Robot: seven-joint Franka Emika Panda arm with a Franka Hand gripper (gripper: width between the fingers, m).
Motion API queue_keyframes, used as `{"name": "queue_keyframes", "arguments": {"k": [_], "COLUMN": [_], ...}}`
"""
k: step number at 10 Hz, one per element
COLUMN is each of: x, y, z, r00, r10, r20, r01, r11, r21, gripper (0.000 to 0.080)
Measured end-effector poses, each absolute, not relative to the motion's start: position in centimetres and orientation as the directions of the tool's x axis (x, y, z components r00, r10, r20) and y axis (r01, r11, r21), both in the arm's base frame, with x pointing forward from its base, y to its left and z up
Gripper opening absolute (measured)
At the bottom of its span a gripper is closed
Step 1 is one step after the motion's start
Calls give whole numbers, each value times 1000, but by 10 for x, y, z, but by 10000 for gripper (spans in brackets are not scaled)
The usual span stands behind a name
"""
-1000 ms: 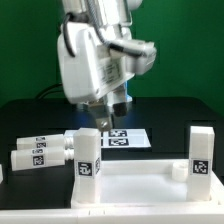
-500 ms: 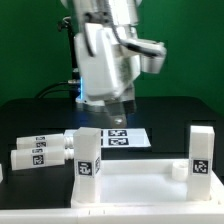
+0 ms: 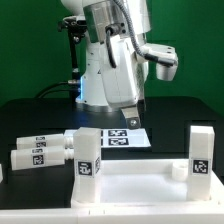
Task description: Assemble desk
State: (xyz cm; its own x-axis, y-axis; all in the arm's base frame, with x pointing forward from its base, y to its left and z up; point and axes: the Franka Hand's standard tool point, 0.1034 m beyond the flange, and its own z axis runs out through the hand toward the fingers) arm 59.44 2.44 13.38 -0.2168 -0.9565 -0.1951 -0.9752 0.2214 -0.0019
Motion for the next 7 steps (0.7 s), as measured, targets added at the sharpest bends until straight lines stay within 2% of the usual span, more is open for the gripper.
{"name": "queue_keyframes", "arguments": {"k": [1,2,3,4,5,6,7], "x": [594,584,564,546,540,546,548], "y": [24,22,20,25,33,38,39], "z": [132,123,111,99,95,96,96], "r00": [-215,-214,-171,-96,-44,-37,-36], "r10": [-958,-962,-975,-987,-992,-992,-991], "r20": [-192,-168,-141,-125,-117,-121,-126], "r01": [-975,-972,-979,-994,-998,-998,-998], "r11": [220,227,184,101,40,30,29], "r21": [-10,-58,-85,-36,38,62,57], "gripper": [649,649,649,649,649,649,649]}}
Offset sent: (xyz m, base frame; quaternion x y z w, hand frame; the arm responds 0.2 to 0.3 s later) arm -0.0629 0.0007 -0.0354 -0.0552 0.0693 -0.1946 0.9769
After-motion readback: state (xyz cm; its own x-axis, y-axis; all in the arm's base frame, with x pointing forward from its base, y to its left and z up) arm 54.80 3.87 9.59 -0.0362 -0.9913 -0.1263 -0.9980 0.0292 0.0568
